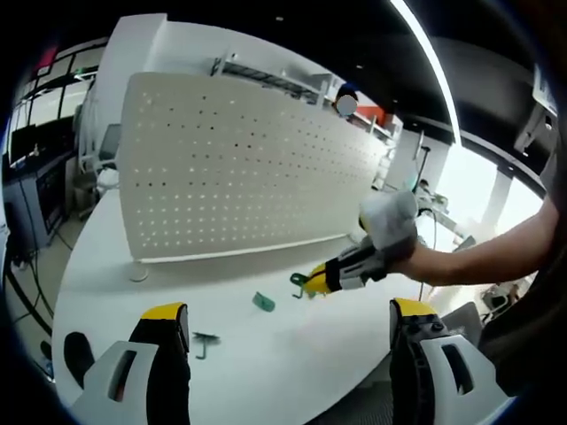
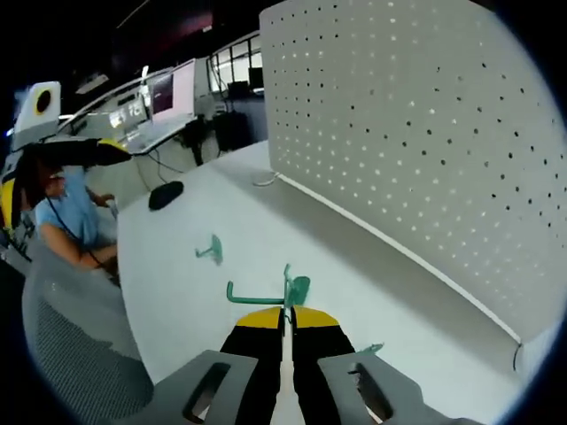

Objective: Insert the hook assembly into the mounting plate slot until the hook locks in place.

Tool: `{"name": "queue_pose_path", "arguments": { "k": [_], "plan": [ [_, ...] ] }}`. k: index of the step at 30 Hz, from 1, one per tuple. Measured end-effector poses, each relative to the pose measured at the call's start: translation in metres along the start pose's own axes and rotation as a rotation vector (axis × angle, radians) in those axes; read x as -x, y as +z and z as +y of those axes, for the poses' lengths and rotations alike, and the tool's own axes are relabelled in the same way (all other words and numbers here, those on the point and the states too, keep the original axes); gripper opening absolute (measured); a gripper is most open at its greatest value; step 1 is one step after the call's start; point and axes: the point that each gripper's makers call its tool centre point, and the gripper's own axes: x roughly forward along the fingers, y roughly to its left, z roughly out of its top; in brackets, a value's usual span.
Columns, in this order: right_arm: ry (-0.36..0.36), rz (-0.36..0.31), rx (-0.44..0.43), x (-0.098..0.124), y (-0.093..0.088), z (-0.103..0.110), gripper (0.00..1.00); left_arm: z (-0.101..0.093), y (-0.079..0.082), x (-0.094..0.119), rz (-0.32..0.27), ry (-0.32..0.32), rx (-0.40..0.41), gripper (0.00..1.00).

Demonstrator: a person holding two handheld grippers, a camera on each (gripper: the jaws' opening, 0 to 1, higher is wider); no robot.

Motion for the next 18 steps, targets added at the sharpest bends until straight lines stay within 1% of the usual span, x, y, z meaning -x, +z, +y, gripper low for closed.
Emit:
{"name": "queue_pose_path", "arguments": {
  "k": [6,8,14,16,18],
  "plan": [
    [-0.005,-0.039,0.006,0.017,0.017,0.002,0.01,0.001,0.002,0.002,-0.011,-0.001,-0.003,0.95],
    [0.001,-0.06,-0.014,0.021,0.023,0.003,0.01,0.001,0.003,0.002,-0.014,-0.004,0.0,0.95],
    [-0.001,-0.077,-0.01,0.032,0.032,0.006,0.01,-0.004,0.004,0.005,-0.026,-0.014,0.01,0.94],
    [0.0,-0.087,-0.005,0.036,0.034,0.008,0.01,-0.002,0.0,0.006,0.0,0.0,-0.012,0.94],
    [0.004,-0.088,-0.008,0.037,0.033,0.009,0.01,-0.001,-0.001,0.005,0.001,0.001,-0.013,0.93]
  ]
}}
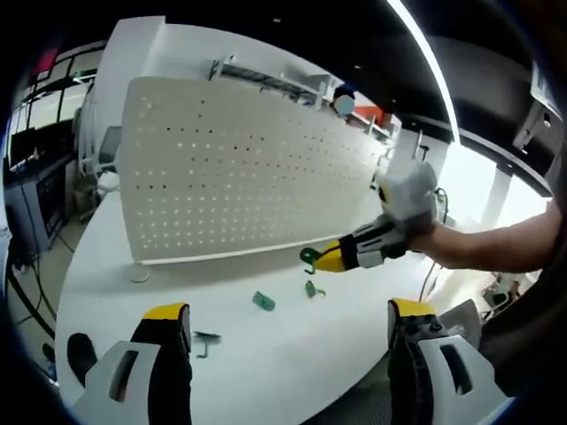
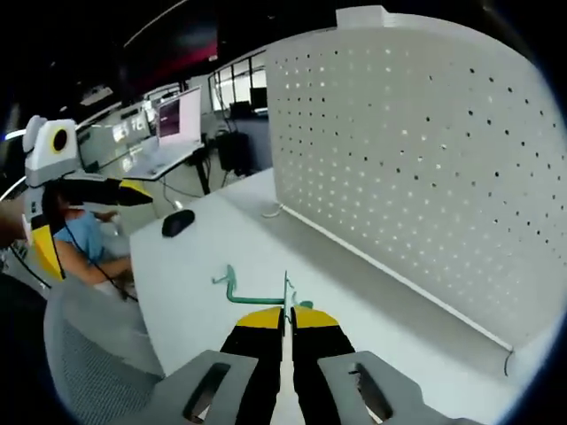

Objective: Insert the hook assembly into the mounting plate slot until the hook locks in place.

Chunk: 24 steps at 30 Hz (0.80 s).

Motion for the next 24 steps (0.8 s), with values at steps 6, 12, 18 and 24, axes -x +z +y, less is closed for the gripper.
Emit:
{"name": "queue_pose_path", "arguments": {
  "k": [6,12,18,24],
  "plan": [
    [0.006,-0.013,-0.017,0.01,0.002,0.002,0.01,-0.001,0.0,-0.001,0.001,-0.008,0.007,0.93],
    [0.017,-0.046,-0.041,0.022,0.013,0.005,0.01,-0.001,0.004,-0.002,-0.017,-0.019,0.044,0.92],
    [0.03,-0.071,-0.103,0.031,0.016,0.005,0.01,0.004,0.006,0.0,-0.031,-0.021,0.096,0.89],
    [0.056,-0.099,-0.146,0.039,0.018,0.01,0.01,0.003,0.006,0.003,-0.033,-0.034,0.101,0.83]
  ]
}}
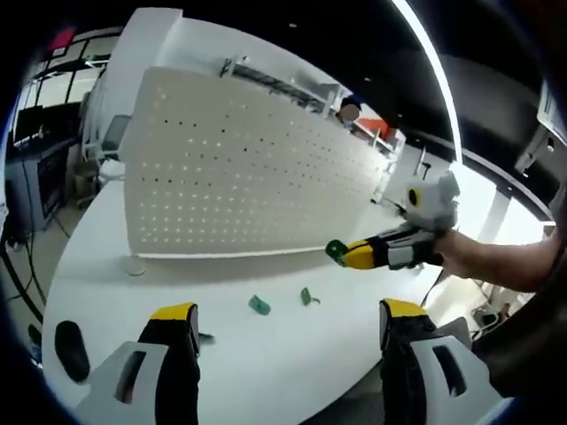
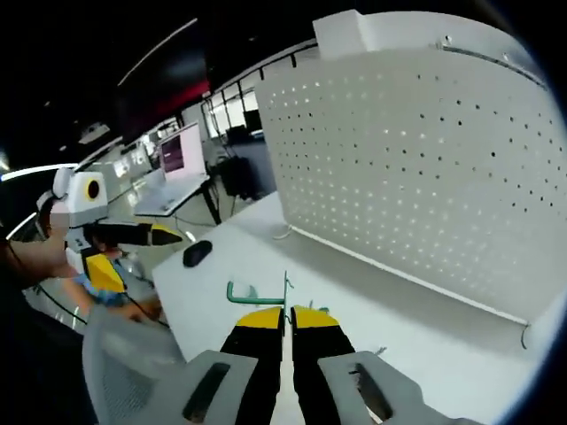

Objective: Insert the hook assembly into the mounting plate slot until the hook locks in place.

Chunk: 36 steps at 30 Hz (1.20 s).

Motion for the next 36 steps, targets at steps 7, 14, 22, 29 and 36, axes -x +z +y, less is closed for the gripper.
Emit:
{"name": "queue_pose_path", "arguments": {
  "k": [7,14,22,29,36],
  "plan": [
    [0.055,-0.04,0.023,0.008,0.008,0.016,0.01,-0.004,0.007,0.001,-0.042,-0.043,0.07,0.72],
    [0.151,-0.097,-0.032,0.016,0.018,0.039,0.01,-0.004,0.013,-0.001,-0.046,-0.06,0.07,0.67],
    [0.287,-0.163,-0.063,0.025,0.036,0.066,0.01,-0.017,0.027,-0.005,-0.091,-0.146,0.13,0.63],
    [0.361,-0.162,-0.019,0.026,0.033,0.085,0.01,-0.032,0.04,-0.007,-0.125,-0.229,0.168,0.59],
    [0.397,-0.169,-0.029,0.027,0.034,0.093,0.01,-0.038,0.039,-0.008,-0.113,-0.255,0.149,0.53]
  ]
}}
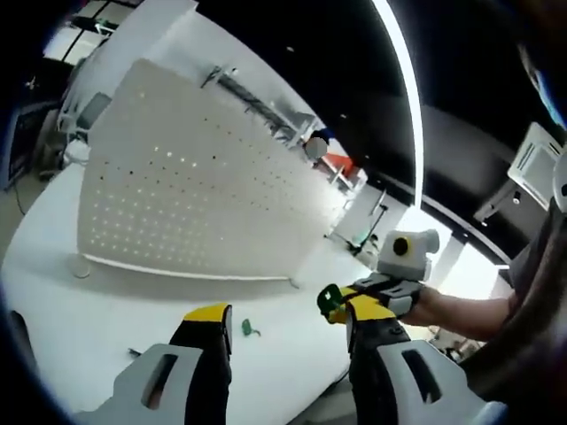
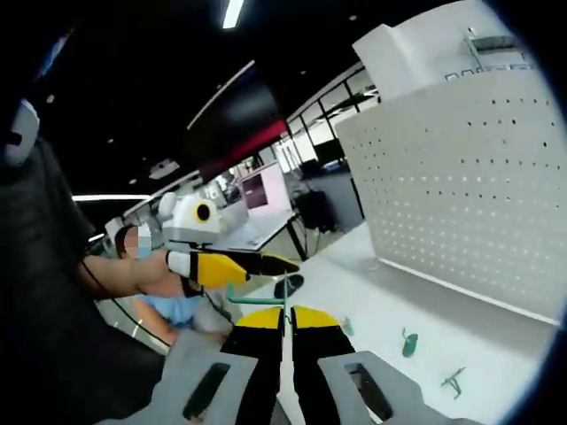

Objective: Insert the hook assembly into the mounting plate slot until the hook locks in place.

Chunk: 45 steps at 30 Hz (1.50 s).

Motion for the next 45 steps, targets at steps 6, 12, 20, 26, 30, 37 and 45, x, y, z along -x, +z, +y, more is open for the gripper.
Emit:
{"name": "queue_pose_path", "arguments": {
  "k": [6,12,20,26,30,37,45],
  "plan": [
    [0.05,-0.03,-0.044,0.002,0.006,0.002,0.01,-0.01,0.001,0.001,-0.002,-0.06,0.0,0.4],
    [0.087,-0.036,-0.035,-0.001,0.009,0.011,0.01,-0.014,0.005,0.001,-0.016,-0.073,-0.039,0.37],
    [0.139,-0.042,-0.053,-0.004,0.01,0.019,0.01,-0.029,0.002,0.0,-0.003,-0.153,-0.009,0.28],
    [0.184,-0.042,-0.06,-0.006,0.009,0.026,0.01,-0.032,0.006,0.001,-0.034,-0.192,0.059,0.28],
    [0.196,-0.063,-0.085,-0.006,0.011,0.026,0.01,-0.033,0.011,0.002,-0.052,-0.198,0.064,0.27],
    [0.231,-0.075,-0.1,-0.006,0.012,0.033,0.01,-0.041,0.006,0.0,-0.025,-0.244,0.087,0.21],
    [0.262,-0.092,-0.127,-0.007,0.013,0.042,0.01,-0.047,0.006,0.0,-0.026,-0.287,0.134,0.14]
  ]
}}
